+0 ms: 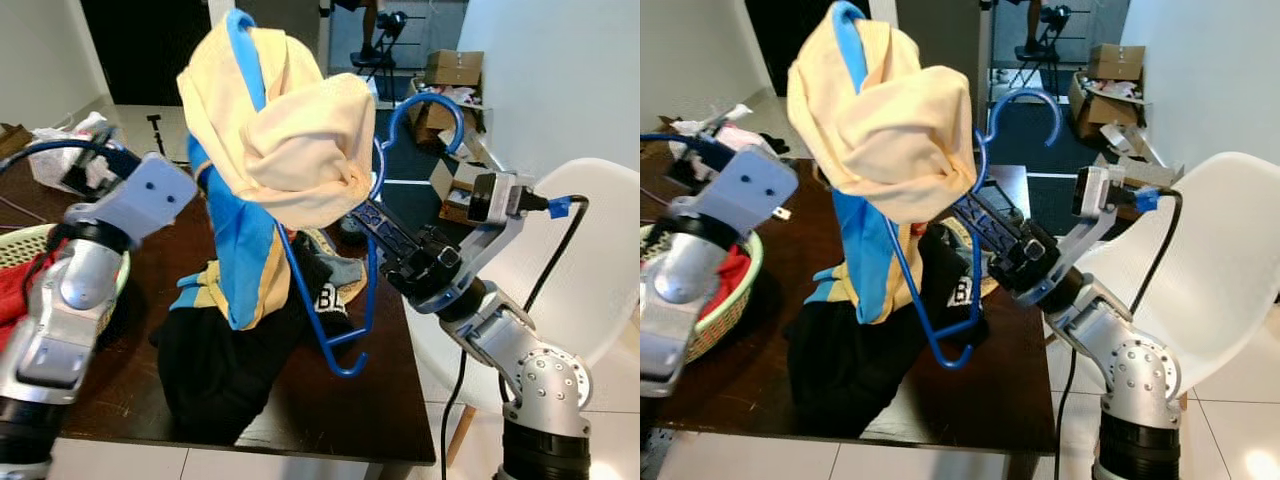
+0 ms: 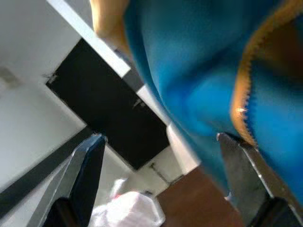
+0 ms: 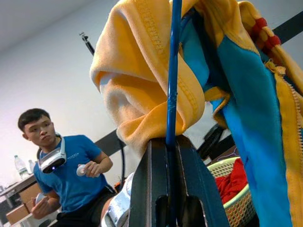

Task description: Hang hanger

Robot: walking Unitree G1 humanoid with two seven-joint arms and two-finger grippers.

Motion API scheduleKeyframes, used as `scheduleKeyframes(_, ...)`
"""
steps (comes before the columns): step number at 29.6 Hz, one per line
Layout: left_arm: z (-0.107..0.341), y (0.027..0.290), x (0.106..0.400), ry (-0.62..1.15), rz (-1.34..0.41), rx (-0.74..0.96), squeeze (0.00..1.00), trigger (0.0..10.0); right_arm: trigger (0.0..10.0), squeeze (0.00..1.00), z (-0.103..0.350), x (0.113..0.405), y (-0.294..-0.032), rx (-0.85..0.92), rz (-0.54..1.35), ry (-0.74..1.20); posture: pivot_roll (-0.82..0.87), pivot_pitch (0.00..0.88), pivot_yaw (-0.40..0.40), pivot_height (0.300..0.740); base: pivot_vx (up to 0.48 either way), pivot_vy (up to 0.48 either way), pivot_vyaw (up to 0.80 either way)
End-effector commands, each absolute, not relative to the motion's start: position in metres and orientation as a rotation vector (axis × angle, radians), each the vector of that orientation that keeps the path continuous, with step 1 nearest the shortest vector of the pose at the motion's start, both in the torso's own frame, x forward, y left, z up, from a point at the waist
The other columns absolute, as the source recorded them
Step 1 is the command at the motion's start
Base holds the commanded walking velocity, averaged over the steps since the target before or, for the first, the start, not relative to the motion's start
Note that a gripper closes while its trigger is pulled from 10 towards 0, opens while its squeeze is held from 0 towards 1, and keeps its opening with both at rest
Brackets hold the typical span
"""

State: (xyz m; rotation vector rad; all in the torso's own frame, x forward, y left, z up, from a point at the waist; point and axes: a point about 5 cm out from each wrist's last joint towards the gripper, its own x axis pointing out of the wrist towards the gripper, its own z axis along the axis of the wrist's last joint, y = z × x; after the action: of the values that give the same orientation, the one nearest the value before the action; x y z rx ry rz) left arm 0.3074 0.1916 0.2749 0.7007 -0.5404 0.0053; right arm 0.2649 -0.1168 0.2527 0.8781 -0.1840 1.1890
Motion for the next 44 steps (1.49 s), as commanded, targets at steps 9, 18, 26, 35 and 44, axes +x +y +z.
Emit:
scheduleKeyframes(9,0.262,0.172,0.305,-0.507,-0.077,0.556,0.0,10.0,10.0,0.0,0.259,0.26,-0.113,0.865,1.234,-0.215,0.1,0.0,0.0,0.74,0.0,0.0,0.0)
scheduleKeyframes(18,0.254,0.16,0.301,-0.504,-0.107,0.513,0.0,10.0,10.0,0.0,0.26,0.261,-0.112,0.863,1.235,-0.207,0.11,0.002,-0.005,0.74,0.0,0.0,0.0)
scheduleKeyframes(26,0.254,0.163,0.305,-0.495,-0.102,0.54,0.0,10.0,10.0,0.0,0.26,0.261,-0.112,0.86,1.233,-0.209,0.1,0.002,0.003,0.74,0.0,0.0,0.0)
scheduleKeyframes(35,0.259,0.176,0.306,-0.498,-0.017,0.563,0.0,0.0,10.0,0.0,0.259,0.26,-0.113,0.858,1.225,-0.211,0.09,0.002,0.005,0.74,0.0,0.0,0.0)
scheduleKeyframes(44,0.257,0.18,0.302,-0.492,-0.014,0.597,0.0,0.0,10.0,0.0,0.258,0.261,-0.113,0.863,1.215,-0.21,0.1,0.002,0.002,0.74,0.0,0.0,0.0)
